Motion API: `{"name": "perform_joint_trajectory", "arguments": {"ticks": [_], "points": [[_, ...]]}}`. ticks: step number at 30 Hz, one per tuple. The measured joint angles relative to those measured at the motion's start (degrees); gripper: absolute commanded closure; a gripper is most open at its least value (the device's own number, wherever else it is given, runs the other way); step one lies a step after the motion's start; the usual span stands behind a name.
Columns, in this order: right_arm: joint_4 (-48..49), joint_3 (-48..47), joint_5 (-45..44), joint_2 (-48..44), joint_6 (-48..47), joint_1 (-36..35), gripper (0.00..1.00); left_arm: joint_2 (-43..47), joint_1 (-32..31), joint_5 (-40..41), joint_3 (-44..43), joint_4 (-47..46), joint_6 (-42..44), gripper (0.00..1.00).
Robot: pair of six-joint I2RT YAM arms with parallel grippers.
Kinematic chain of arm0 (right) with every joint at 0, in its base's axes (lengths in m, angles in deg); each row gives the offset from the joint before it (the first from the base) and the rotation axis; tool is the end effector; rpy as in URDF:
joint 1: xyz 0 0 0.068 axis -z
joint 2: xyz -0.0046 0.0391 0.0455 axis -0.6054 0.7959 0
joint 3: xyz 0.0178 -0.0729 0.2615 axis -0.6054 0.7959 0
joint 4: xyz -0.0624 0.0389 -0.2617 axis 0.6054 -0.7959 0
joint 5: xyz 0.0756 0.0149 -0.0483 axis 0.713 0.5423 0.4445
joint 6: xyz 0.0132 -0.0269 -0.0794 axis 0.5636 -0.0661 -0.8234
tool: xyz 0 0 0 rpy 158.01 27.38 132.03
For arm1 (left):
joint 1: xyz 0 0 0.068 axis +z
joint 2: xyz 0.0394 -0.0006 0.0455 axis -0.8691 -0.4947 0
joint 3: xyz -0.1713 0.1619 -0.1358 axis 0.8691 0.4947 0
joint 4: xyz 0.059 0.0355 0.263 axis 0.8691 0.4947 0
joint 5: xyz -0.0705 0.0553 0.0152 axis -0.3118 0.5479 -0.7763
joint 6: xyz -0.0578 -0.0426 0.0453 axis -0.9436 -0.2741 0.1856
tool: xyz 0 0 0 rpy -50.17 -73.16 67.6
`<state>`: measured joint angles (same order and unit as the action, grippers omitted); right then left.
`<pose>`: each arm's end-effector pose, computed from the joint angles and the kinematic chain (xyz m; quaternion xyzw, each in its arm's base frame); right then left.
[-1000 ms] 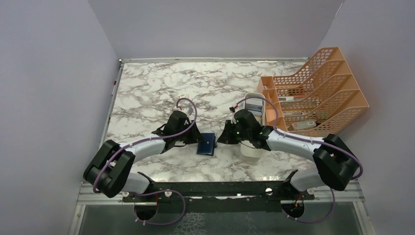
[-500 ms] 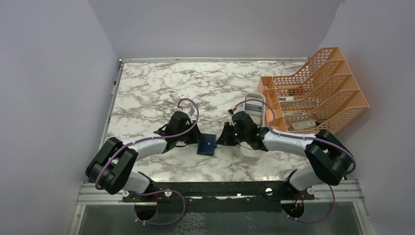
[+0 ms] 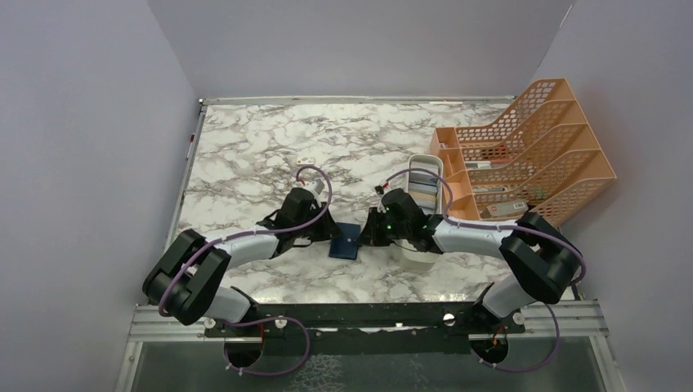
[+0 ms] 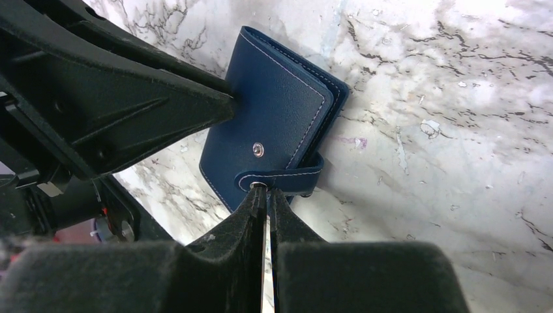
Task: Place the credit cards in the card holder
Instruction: Close the card holder at the center of the board.
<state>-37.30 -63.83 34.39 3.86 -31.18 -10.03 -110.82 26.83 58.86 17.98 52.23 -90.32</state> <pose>0.2149 0.2540 0.1264 -0.0734 0.9033 0.3558 0.2281 0.2328 -0.1758 0.1147 0.0051 0.9014 -0.3378 0.2709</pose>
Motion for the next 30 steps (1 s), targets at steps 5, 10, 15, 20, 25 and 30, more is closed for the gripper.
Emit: {"name": "perform_joint_trajectory", "arguments": {"ticks": [5,10,15,20,25,30], "points": [[0.6,-0.6,0.0,1.8,0.2,-0.6,0.89,0.3,0.0,0.3,1.4,-2.2,-0.6,0.79],[1.4,-1.0,0.0,2.9,0.4,-1.2,0.89,0.4,-0.1,0.4,2.1,-3.5,-0.9,0.80],[2.1,-1.6,0.0,3.9,0.4,-1.4,0.89,0.4,-0.1,0.3,2.6,-4.4,-1.5,0.78],[2.4,-1.6,0.0,4.1,0.5,-1.4,0.88,0.6,-0.3,0.4,2.1,-3.3,-1.9,0.67],[1.8,-1.6,-0.7,2.7,1.0,-1.4,0.84,2.4,-0.6,2.8,-0.8,4.2,-1.1,0.60],[1.6,-1.6,-1.6,2.1,1.2,-1.4,0.84,2.7,-0.6,5.1,-1.6,9.7,0.2,0.56]]}}
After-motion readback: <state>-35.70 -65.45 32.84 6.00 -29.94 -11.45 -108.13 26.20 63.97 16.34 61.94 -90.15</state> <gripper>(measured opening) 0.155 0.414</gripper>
